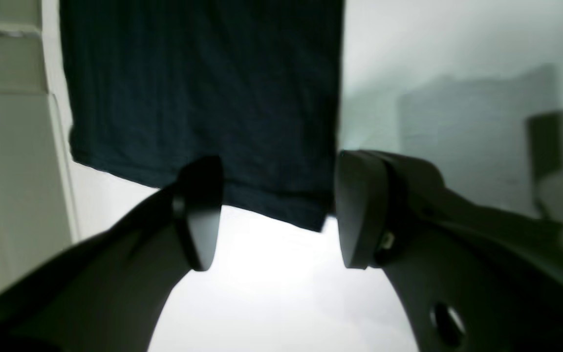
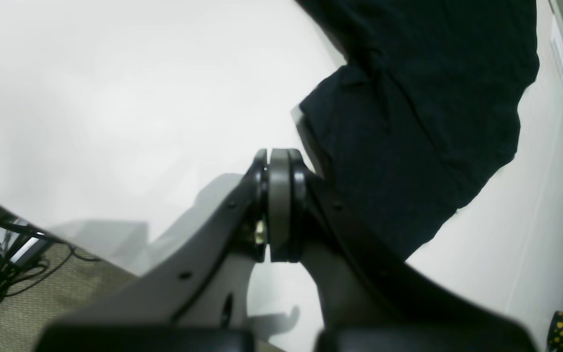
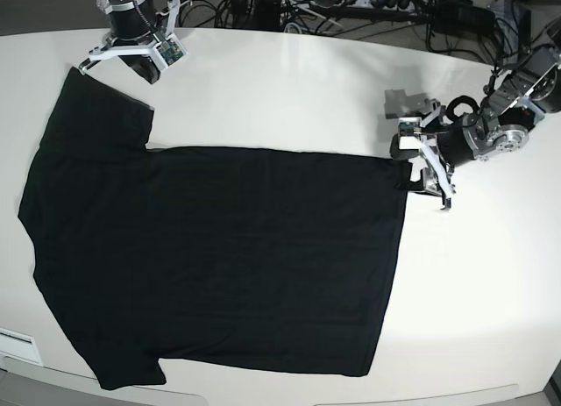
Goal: Fold the T-shirt properly
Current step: 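Grasp the shirt's shoulder and side edges with both grippers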
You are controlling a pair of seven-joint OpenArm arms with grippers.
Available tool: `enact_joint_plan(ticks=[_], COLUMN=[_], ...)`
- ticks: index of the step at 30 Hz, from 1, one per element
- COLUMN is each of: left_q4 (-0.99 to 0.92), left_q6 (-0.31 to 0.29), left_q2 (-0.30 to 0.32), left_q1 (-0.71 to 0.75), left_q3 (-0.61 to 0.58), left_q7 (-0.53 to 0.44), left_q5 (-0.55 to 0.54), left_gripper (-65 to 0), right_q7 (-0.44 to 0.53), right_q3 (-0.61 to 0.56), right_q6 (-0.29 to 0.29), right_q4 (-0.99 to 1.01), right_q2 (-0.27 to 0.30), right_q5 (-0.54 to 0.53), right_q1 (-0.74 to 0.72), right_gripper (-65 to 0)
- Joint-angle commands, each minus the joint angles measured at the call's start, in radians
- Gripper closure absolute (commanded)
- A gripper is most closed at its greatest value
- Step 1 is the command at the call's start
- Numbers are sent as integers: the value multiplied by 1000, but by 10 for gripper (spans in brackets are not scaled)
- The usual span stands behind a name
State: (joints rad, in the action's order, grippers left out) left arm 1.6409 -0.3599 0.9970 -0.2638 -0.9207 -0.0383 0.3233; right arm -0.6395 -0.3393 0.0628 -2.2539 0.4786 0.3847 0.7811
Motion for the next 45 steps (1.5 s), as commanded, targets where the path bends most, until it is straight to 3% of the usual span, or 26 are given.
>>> enact_joint_plan(ticks=[1, 6, 10, 11, 12, 13, 14, 17, 19, 22, 26, 38, 39, 42, 45], left_q4=[-38, -125, -147, -142, -136, -128, -118, -92, -72, -31, 27, 103, 108, 133, 174], left_q6=[-51, -48, -2, -2, -2, -2, -2, 0, 39, 93, 92, 118, 118, 129, 173], left_q2=[1, -82, -127, -132, -135, -135, -134, -124, -110, -92, -68, 4, 6, 6, 30], left_q1=[-14, -95, -105, -105, -105, -105, -105, -105, -102, -99, -99, -96, -97, -97, -97], left_q3=[-47, -186, -225, -225, -225, -225, -225, -225, -225, -225, -225, -225, -225, -225, -225], left_q7=[67, 69, 130, 156, 181, 208, 230, 279, 296, 322, 362, 362, 366, 404, 415], left_q5=[36, 62, 68, 62, 58, 53, 47, 26, 11, 13, 12, 13, 13, 12, 1], left_gripper=[-378, -377, -362, -315, -220, -88, 0, 0, 0, 0, 0, 0, 0, 0, 0], right_q7=[16, 16, 16, 16, 16, 18, 20, 20, 20, 25, 25, 26, 22, -23, -40], right_q3=[2, 2, 23, 40, 60, 86, 113, 200, 246, 291, 299, 300, 300, 300, 301], right_q6=[8, 8, 8, 8, 8, 8, 8, -5, -42, -93, -201, -215, -219, -206, -137], right_q4=[-15, -15, -15, -15, -15, -15, -15, -15, -15, -6, 57, 362, 366, 356, 308], right_q2=[6, 6, 6, 6, 6, 6, 6, 6, 6, 6, 6, 16, 27, 50, 72], right_q5=[11, 11, 11, 11, 11, 10, 2, -60, -98, -158, -219, -217, -238, -267, -265], right_q1=[5, 5, 5, 5, 5, 5, 5, 5, 5, 5, 5, -150, -163, -180, -174], right_gripper=[0, 0, 0, 0, 0, -49, -127, -334, -373, -373, -373, -369, -322, 0, 0])
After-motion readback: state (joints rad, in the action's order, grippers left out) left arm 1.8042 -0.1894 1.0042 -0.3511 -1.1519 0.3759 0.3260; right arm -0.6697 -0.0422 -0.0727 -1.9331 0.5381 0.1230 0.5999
